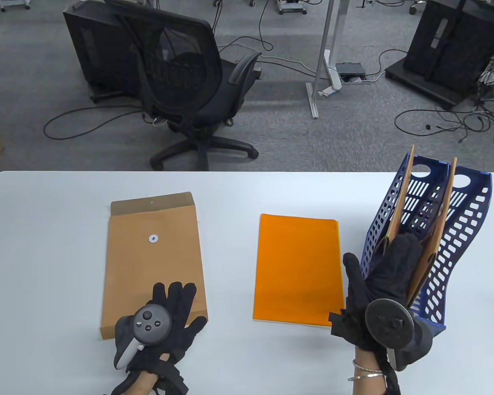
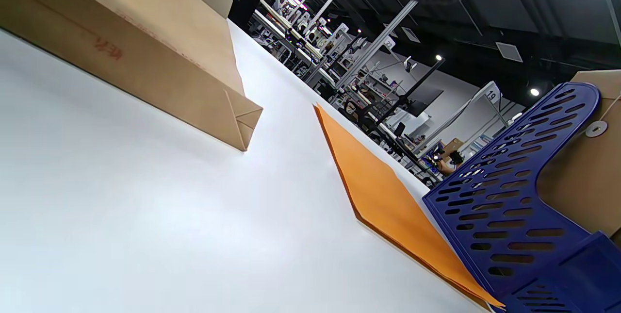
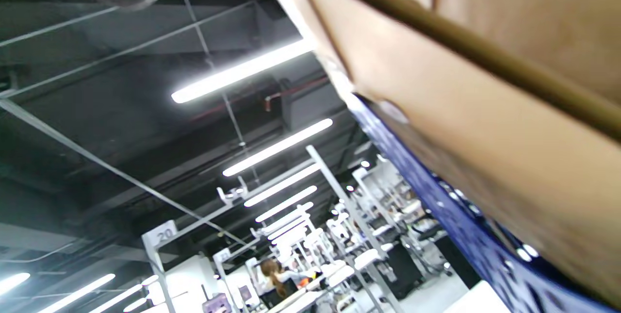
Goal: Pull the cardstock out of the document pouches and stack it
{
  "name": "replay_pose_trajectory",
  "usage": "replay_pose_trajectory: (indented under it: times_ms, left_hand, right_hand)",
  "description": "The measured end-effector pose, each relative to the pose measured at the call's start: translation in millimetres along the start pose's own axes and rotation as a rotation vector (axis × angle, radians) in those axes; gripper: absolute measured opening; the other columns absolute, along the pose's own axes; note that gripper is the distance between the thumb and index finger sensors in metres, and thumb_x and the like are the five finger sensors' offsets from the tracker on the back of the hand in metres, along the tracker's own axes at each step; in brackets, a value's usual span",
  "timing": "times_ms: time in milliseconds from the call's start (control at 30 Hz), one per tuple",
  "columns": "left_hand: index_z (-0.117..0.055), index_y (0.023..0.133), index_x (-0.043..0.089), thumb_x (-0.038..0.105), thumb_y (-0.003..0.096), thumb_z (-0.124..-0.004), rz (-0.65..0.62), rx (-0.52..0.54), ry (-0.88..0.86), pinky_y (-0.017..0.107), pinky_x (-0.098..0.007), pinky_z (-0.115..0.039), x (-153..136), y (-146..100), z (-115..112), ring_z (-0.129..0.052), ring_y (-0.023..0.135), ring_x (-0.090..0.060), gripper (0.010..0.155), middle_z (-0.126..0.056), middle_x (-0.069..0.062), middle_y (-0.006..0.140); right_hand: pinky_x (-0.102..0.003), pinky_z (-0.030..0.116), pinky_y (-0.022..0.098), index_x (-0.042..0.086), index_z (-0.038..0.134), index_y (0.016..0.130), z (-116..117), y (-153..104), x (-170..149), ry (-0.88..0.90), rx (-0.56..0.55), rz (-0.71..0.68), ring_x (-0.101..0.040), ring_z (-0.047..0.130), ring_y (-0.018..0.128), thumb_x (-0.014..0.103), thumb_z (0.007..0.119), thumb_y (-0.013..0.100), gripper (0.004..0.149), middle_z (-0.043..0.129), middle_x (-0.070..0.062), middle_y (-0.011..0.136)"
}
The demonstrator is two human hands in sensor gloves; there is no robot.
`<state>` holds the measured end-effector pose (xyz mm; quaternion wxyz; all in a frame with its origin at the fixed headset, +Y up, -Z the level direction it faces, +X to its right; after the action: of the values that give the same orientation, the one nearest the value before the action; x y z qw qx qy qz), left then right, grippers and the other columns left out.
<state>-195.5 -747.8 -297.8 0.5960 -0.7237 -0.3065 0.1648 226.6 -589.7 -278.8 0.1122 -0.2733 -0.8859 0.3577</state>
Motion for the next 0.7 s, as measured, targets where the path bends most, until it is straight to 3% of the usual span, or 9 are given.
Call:
replay_pose_trajectory:
  times_ms: [267, 433, 533, 700]
  left_hand:
    - [-0.018, 0.111, 0.034, 0.055, 0.053, -0.062, 0.013, -0.043, 0.027, 0.069, -0.058, -0.006, -2.5, 3.0, -8.2, 0.011, 0.101, -0.032, 0.075, -0.012, -0.007, 0.121]
    - [-0.019, 0.111, 0.034, 0.055, 0.0531, -0.062, 0.03, -0.068, 0.012, 0.069, -0.058, -0.006, -7.3, 5.4, -12.8, 0.011, 0.101, -0.032, 0.075, -0.012, -0.007, 0.121]
    - [-0.019, 0.111, 0.035, 0.055, 0.0531, -0.062, 0.034, -0.072, 0.013, 0.069, -0.058, -0.006, -8.3, 5.8, -13.7, 0.011, 0.101, -0.032, 0.075, -0.012, -0.007, 0.121]
    - [-0.02, 0.111, 0.035, 0.055, 0.0531, -0.062, 0.032, -0.067, 0.015, 0.069, -0.058, -0.006, -8.2, 6.0, -13.5, 0.01, 0.102, -0.032, 0.074, -0.013, -0.007, 0.121]
  right_hand:
    - [-0.051, 0.045, 0.078, 0.015, 0.025, 0.114, 38.5, -9.2, -66.0, 0.201, 0.104, 0.287, -0.042, 0.036, 0.105, 0.05, 0.069, 0.054, 0.082, 0.028, -0.016, 0.116]
    - [-0.05, 0.05, 0.075, 0.019, 0.036, 0.112, 55.3, -15.7, -88.6, 0.147, 0.145, 0.377, -0.04, 0.045, 0.103, 0.038, 0.064, 0.057, 0.064, 0.04, -0.015, 0.115]
    - [-0.049, 0.059, 0.072, 0.026, 0.038, 0.111, 57.9, -18.3, -93.9, 0.173, 0.137, 0.378, -0.038, 0.059, 0.099, 0.031, 0.058, 0.059, 0.056, 0.053, -0.013, 0.112]
    - [-0.047, 0.058, 0.073, 0.024, 0.04, 0.11, 51.0, -18.1, -90.4, 0.138, 0.095, 0.354, -0.035, 0.056, 0.1, 0.027, 0.056, 0.059, 0.054, 0.054, -0.009, 0.111]
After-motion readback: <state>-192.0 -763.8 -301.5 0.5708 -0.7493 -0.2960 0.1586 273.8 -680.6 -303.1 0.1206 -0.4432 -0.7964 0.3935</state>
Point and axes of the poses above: the tracker on the back of each hand, its own x axis roughly to the thumb side, its own y axis roughly from the wrist to the fingertips, z = x × y, the point moved 4 cm from there along y, roughly from the wrist to the fingertips
